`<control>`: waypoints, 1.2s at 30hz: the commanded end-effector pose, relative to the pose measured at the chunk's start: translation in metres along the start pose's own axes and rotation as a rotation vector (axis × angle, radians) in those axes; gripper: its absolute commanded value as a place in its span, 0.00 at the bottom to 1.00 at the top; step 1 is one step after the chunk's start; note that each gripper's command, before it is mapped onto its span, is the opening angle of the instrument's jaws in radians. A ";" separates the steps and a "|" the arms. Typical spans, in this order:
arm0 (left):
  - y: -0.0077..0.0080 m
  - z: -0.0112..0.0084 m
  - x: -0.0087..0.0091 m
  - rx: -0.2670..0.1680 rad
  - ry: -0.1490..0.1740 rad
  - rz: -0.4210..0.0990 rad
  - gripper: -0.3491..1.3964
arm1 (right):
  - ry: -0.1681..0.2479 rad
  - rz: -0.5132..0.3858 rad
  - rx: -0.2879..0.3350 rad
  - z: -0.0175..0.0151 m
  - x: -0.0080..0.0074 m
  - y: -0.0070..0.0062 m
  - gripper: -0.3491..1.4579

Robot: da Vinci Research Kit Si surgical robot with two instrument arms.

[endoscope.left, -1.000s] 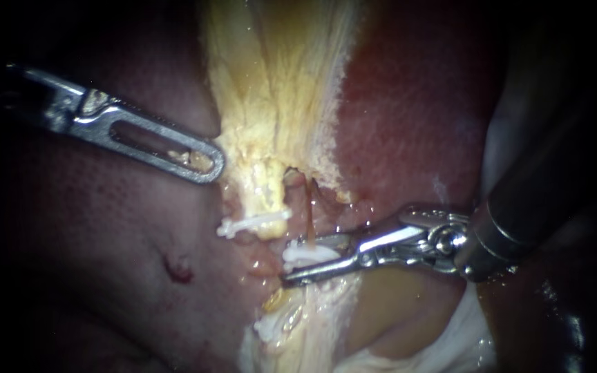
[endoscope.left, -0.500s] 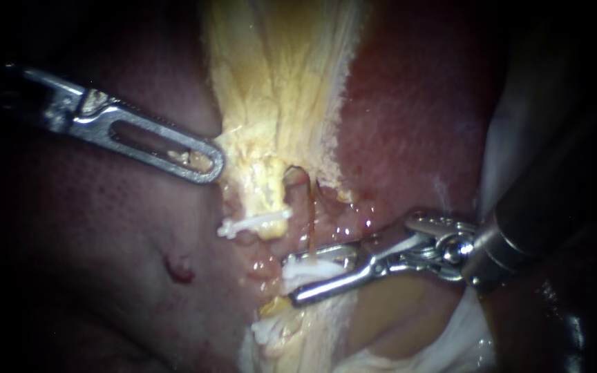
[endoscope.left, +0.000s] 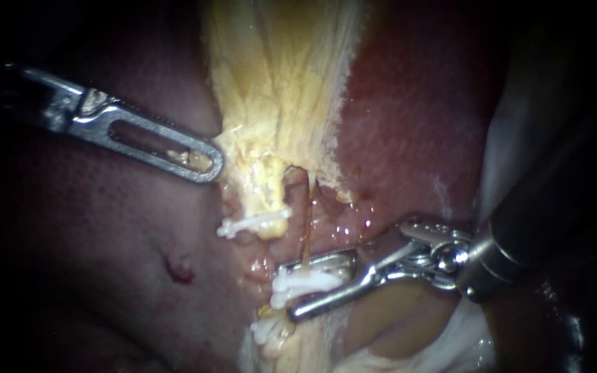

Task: Going back second clip right tube

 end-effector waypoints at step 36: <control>0.0003 0.0000 0.0001 0.001 0.001 0.001 0.00 | -0.020 -0.366 -0.304 -0.0001 0.0001 -0.0013 0.47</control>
